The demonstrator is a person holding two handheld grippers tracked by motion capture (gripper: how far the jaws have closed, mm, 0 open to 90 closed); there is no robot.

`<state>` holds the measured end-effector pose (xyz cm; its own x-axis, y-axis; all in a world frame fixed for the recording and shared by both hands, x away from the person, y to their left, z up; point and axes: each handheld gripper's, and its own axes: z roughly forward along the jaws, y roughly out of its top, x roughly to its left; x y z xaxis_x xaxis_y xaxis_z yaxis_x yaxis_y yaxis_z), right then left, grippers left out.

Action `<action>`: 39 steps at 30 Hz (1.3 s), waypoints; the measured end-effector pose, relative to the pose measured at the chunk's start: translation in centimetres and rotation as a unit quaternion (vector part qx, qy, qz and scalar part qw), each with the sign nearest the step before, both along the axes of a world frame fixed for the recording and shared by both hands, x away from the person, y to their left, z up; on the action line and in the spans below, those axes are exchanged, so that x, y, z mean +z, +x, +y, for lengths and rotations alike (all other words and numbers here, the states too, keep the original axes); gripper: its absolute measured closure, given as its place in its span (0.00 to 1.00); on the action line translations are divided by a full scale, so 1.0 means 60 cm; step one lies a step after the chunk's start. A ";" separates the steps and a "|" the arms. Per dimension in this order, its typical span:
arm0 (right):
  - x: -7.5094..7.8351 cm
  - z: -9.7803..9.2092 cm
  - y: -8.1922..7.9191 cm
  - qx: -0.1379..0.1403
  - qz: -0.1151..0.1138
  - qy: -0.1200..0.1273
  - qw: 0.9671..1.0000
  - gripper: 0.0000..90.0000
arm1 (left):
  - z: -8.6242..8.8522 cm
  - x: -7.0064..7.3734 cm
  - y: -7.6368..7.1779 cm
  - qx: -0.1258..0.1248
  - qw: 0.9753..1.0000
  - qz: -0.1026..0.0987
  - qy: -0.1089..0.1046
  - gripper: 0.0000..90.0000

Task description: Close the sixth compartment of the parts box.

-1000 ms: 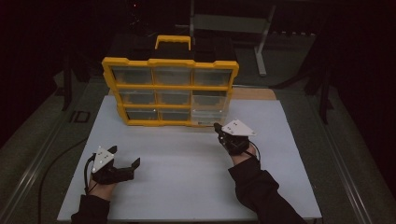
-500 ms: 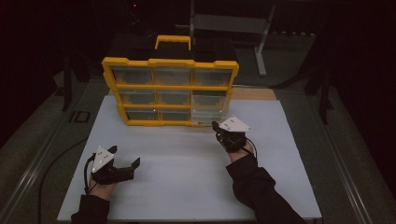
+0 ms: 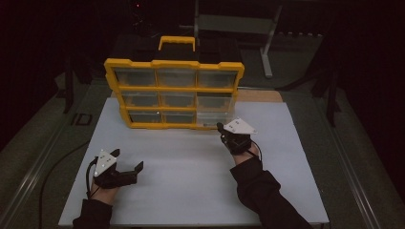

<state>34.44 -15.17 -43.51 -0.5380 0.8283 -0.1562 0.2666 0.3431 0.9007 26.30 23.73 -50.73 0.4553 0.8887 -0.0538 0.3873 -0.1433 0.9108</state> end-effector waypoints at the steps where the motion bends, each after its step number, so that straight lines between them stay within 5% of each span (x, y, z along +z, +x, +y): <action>1: 0.000 -0.002 0.003 0.001 0.004 0.006 1.000 1.00 | 0.000 0.000 0.000 0.000 1.000 0.000 0.000 0.00; 39: 0.013 0.020 0.054 -0.003 -0.010 -0.014 1.000 1.00 | 0.001 0.000 0.000 0.000 1.000 -0.001 0.000 0.00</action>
